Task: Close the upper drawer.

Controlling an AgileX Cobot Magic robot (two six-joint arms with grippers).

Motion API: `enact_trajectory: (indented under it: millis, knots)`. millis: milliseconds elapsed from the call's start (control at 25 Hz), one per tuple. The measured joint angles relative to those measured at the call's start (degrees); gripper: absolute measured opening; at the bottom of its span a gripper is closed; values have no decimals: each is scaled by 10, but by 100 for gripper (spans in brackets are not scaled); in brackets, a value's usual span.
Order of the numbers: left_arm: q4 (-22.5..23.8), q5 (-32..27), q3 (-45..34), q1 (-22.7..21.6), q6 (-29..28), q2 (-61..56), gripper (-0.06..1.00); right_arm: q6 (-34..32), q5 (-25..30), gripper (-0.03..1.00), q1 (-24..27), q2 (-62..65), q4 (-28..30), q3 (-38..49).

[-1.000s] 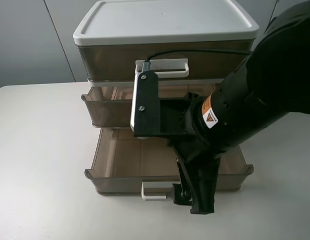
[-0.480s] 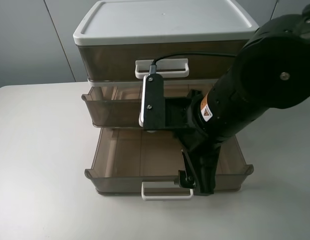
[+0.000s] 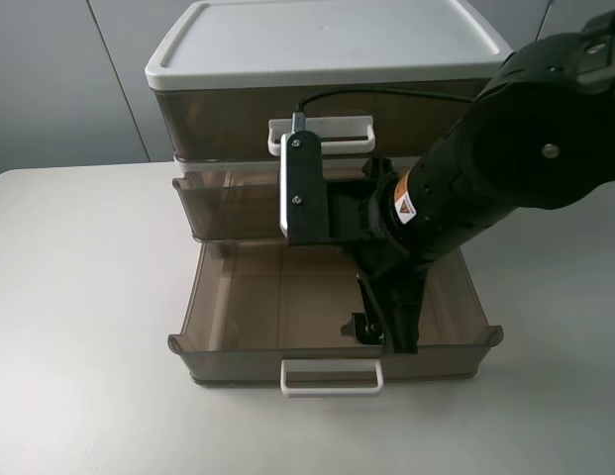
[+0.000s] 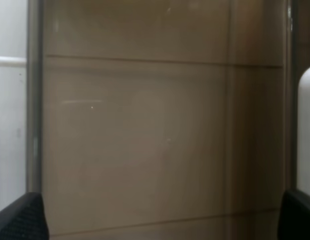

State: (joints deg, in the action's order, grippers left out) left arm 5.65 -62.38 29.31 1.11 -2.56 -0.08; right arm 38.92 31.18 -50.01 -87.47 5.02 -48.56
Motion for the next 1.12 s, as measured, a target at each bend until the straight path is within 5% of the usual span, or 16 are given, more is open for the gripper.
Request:
enact_trajectory:
  millis: [1120]
  knots:
    - [0,0,0,0,0,0,74,26,-70,70,20,-20,16,0]
